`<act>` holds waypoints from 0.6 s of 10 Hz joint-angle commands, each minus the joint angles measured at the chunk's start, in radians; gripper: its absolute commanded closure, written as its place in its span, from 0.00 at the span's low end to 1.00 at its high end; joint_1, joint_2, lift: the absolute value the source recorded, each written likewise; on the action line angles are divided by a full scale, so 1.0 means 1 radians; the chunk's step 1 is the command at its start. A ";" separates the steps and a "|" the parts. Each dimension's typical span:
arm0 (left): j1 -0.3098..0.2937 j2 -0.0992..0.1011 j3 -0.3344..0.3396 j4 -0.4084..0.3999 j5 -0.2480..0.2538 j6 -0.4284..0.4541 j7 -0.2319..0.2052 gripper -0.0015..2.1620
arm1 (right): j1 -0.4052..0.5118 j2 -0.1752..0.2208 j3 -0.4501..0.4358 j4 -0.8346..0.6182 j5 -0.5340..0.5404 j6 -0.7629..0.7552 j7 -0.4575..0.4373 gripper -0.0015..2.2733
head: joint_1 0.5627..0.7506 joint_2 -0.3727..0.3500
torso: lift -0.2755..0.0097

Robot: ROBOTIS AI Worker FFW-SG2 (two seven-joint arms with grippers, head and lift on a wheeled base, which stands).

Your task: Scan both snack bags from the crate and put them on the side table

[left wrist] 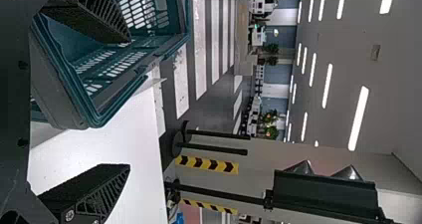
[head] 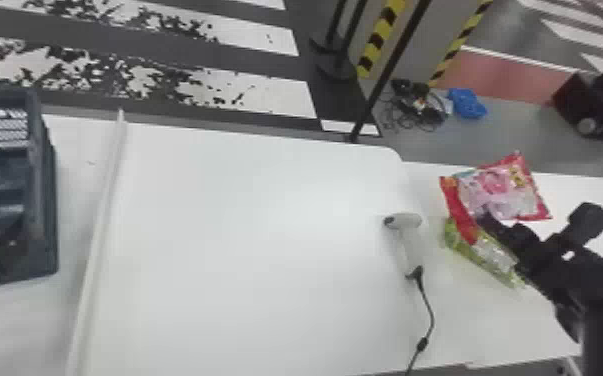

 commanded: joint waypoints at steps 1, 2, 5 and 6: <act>0.000 0.003 0.000 -0.001 0.003 0.000 0.000 0.05 | -0.028 -0.021 0.037 0.095 0.007 -0.089 -0.046 0.73 | 0.70 0.03 | 0.66; 0.000 0.004 0.003 -0.003 0.011 0.000 0.000 0.05 | -0.042 -0.033 0.059 0.141 0.014 -0.135 -0.085 0.22 | 0.70 0.03 | 0.66; 0.002 -0.002 0.002 -0.020 0.015 0.003 0.008 0.05 | -0.031 -0.032 0.079 0.158 0.022 -0.248 -0.117 0.02 | 0.70 0.03 | 0.66; 0.002 -0.003 -0.002 -0.021 0.015 0.003 0.021 0.05 | 0.001 -0.020 0.092 0.118 0.014 -0.319 -0.118 0.03 | 0.70 0.03 | 0.66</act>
